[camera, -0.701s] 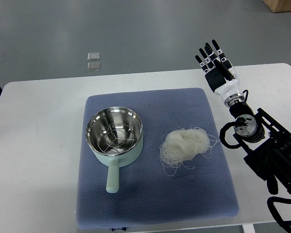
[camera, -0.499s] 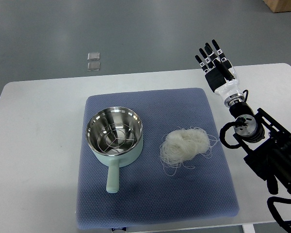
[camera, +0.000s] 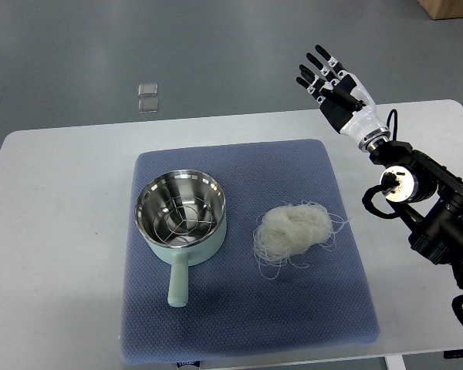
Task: Put vermicelli into pot with right hand
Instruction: 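Move the right hand over the white vermicelli bundle, then lower the right hand onto the vermicelli and close fingers around it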
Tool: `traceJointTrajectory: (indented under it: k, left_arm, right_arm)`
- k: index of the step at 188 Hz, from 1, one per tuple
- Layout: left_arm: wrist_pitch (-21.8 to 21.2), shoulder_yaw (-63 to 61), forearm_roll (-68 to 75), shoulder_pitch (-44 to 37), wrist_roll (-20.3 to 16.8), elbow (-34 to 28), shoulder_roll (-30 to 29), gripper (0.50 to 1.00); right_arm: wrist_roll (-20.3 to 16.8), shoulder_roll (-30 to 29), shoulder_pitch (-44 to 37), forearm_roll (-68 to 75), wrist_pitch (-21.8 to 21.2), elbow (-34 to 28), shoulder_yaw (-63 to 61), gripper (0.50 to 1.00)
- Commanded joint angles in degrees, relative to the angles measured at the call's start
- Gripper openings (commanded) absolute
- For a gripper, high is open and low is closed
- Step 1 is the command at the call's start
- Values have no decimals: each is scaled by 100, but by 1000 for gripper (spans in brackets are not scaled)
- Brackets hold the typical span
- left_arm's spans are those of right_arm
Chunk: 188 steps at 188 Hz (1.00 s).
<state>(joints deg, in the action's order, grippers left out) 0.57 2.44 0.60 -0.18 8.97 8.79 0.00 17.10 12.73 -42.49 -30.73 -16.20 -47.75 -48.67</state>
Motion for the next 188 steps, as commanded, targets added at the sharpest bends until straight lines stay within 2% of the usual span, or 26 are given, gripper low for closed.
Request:
traceJointTrajectory:
  k: [1,14,33,53,70,88,142,188]
  left_arm:
    - [5,2,2,1,-1,0,0,1000]
    - [5,-7,2,1,-1,0,0,1000]
    - [5,-7,2,1,8,0,0,1000]
    - [5,-7,2,1,8,0,0,1000]
    - [14,-7,11,1,8,8,0,1000]
    - [5,-7,11,1,-1,44,0,1000]
    - [5,2,-7,1,-1,52,0,1000]
    - [5,-7,2,1,-1,70,0,1000]
  right_arm:
    - [-154,739,-856,-1733,-173,-410,1314,921]
    - [-163,1153,-1745,-2596,-463,-481,2722,921]
    - [-172,1496,-3589,-3325,-753,-490,5268,921]
    - [-189,1408,-5145,-3414,-1043,-691,7221,921]
    - [-382,1197,-5779,-3379,-1254,-1104,7907,921]
    - [-708,1021,-5832,-3247,-1255,-1377,7872,921]
    - [-1235,916,-5375,-1498,-1211,-1799,7495,921]
    - [-1262,1197,-4611,-1515,-938,-1931,7161,921]
